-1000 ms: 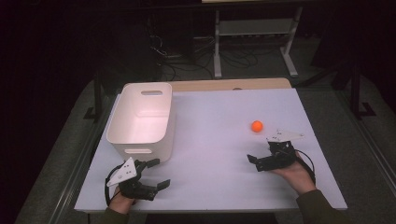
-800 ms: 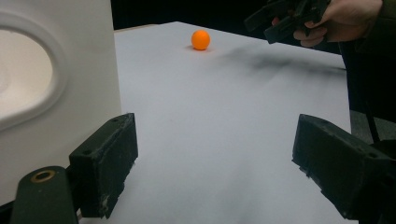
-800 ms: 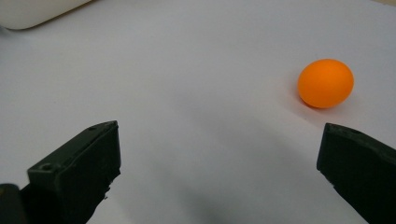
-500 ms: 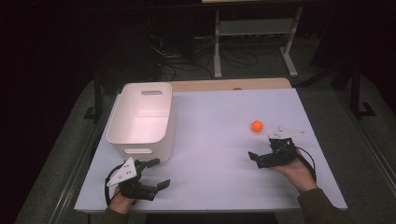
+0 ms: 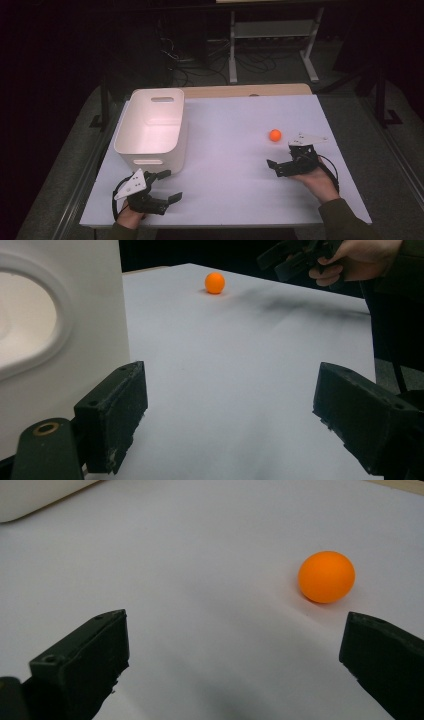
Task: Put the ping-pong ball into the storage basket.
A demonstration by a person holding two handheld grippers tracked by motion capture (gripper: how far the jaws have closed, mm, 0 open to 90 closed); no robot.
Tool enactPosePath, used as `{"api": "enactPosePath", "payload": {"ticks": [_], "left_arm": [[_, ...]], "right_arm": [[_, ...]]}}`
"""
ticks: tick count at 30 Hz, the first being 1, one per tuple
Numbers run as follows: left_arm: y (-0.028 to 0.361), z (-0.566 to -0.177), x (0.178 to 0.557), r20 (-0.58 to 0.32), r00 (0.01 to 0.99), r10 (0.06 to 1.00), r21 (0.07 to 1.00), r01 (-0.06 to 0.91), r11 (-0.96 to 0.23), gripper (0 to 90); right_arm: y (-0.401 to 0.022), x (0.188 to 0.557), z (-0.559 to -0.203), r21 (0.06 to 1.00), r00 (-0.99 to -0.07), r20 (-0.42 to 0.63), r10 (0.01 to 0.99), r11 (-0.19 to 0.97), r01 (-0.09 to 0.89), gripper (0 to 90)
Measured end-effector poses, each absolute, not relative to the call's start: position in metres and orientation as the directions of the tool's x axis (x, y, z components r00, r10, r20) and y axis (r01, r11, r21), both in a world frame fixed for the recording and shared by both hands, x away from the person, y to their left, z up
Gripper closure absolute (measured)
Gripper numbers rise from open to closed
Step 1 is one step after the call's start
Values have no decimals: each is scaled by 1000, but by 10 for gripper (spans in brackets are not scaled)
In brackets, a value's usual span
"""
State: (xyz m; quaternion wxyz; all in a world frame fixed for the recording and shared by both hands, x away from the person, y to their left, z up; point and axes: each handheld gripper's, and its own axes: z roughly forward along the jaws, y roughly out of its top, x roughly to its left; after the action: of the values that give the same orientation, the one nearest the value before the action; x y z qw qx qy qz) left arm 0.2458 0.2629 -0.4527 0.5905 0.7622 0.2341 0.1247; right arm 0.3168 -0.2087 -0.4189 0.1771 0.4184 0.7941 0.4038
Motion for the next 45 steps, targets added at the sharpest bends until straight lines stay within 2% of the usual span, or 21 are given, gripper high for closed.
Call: {"api": "enactPosePath", "payload": {"ticks": [45], "left_arm": [[263, -453, 246, -87, 859, 505, 958, 211, -195, 140]], "right_arm": [[-216, 338, -411, 799, -558, 57, 828, 297, 523, 0]]}}
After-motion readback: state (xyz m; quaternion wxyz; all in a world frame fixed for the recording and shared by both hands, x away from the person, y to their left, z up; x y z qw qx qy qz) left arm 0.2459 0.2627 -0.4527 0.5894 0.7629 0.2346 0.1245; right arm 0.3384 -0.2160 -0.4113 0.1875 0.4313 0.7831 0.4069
